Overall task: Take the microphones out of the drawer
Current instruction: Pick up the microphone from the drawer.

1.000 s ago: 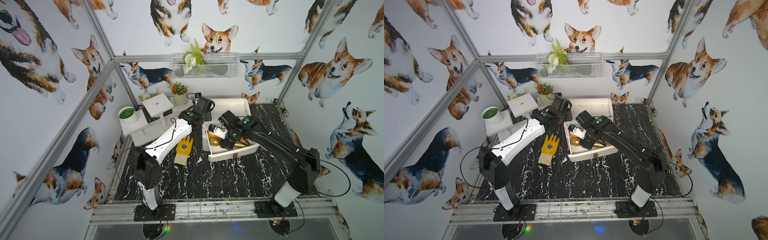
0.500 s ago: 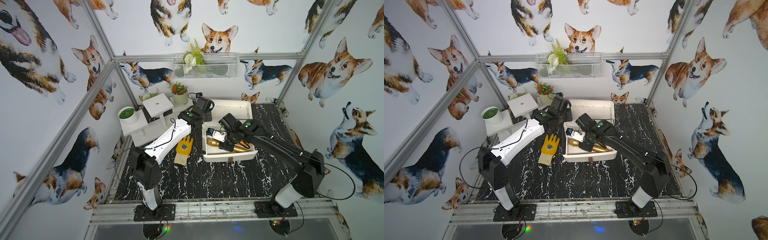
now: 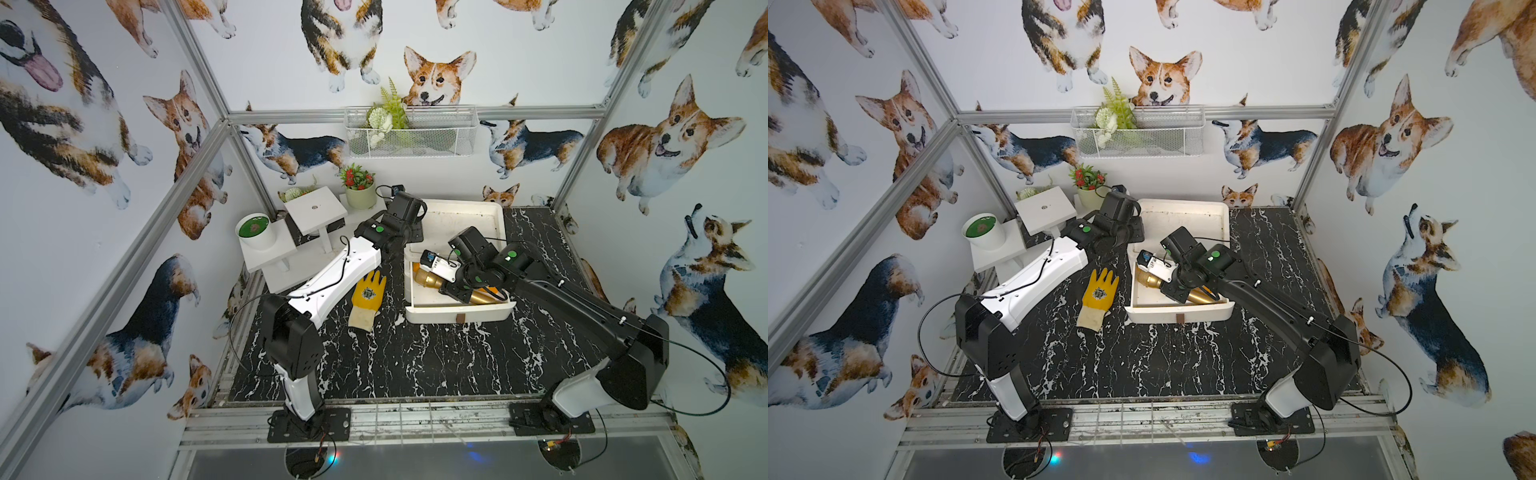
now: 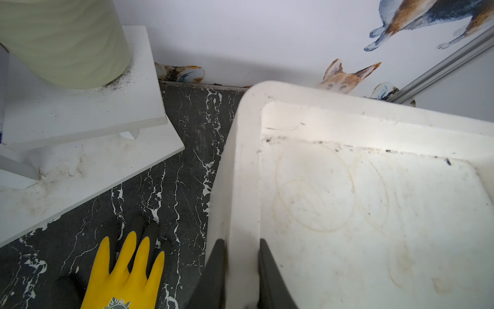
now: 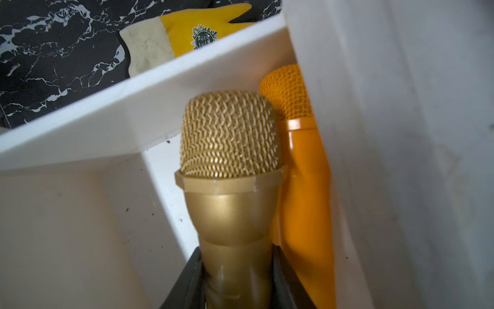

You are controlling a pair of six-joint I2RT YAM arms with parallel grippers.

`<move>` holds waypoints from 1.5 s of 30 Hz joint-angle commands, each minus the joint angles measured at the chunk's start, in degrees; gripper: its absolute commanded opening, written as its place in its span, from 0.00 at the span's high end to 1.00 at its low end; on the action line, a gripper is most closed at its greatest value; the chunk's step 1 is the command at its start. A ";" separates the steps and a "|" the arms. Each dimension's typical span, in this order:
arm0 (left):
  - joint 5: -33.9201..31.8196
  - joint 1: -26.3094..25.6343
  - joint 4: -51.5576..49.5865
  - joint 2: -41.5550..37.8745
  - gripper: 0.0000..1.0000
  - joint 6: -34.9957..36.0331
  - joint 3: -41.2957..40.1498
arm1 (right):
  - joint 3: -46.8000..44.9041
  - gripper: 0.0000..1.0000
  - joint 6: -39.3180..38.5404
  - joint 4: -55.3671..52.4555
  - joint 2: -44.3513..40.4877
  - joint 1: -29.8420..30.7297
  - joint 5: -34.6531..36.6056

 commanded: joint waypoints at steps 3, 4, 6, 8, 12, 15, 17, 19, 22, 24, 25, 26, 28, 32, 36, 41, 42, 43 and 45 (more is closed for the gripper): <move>2.79 0.67 -3.62 0.33 1.00 -5.07 0.12 | -2.13 1.00 5.64 -0.43 -3.88 -1.20 -4.73; 2.84 0.63 -3.57 0.33 1.00 -5.16 0.16 | -2.39 1.00 6.06 0.22 -4.53 -1.47 -5.53; 2.86 0.72 -3.44 0.33 1.00 -5.30 0.17 | -2.73 1.00 6.82 1.35 -5.57 -1.99 -6.89; 2.90 0.76 -3.35 0.33 1.00 -5.42 0.11 | -3.24 1.00 7.63 2.82 -6.79 -2.43 -7.62; 2.86 0.76 -3.26 0.09 1.00 -5.78 -0.26 | -4.54 1.00 9.78 6.56 -8.97 -3.20 -8.94; 2.81 0.82 -2.98 -0.07 1.00 -6.12 -0.95 | -5.51 1.00 12.41 10.48 -10.78 -4.35 -11.53; 2.90 0.77 -2.61 -0.34 1.00 -6.35 -1.36 | -6.20 1.00 14.37 13.59 -11.98 -5.00 -12.60; 3.07 0.73 -2.31 -0.49 1.00 -6.56 -1.73 | -6.56 1.00 15.60 16.02 -12.70 -5.35 -12.92; 3.19 0.74 -2.17 -0.61 1.00 -6.66 -2.07 | -6.90 1.00 17.67 19.63 -13.70 -5.77 -12.88; 3.34 0.84 -2.12 -0.64 1.00 -6.74 -2.33 | -6.73 1.00 18.81 21.32 -14.35 -6.14 -12.28; 3.21 0.78 -2.04 -0.70 1.00 -6.74 -2.42 | -6.55 1.00 19.20 22.05 -14.70 -6.31 -11.73; 3.24 0.79 -1.95 -0.79 1.00 -6.74 -2.63 | -6.38 1.00 19.56 22.48 -15.05 -6.48 -11.06; 3.25 0.75 -1.80 -0.82 1.00 -6.74 -2.87 | -5.90 1.00 20.24 23.54 -15.76 -6.76 -9.60; 3.23 0.81 -1.63 -0.96 1.00 -6.80 -3.21 | -4.50 1.00 21.82 24.18 -17.06 -7.07 -7.31; 3.25 0.73 -1.59 -1.03 1.00 -6.74 -3.48 | -2.57 1.00 22.76 23.30 -18.35 -7.31 -2.28; 3.17 0.78 -1.52 -1.16 1.00 -6.66 -3.79 | -0.60 1.00 22.54 21.52 -20.39 -8.29 5.27; 3.17 0.80 -1.53 -1.18 1.00 -6.65 -3.74 | -0.28 1.00 22.48 21.07 -20.59 -8.59 7.17; 3.16 0.83 -1.52 -1.25 1.00 -6.66 -3.79 | -0.09 1.00 22.57 20.66 -20.58 -8.93 9.38; 3.09 0.80 -1.42 -1.30 1.00 -6.64 -3.83 | 0.43 1.00 22.65 19.13 -20.57 -10.27 12.48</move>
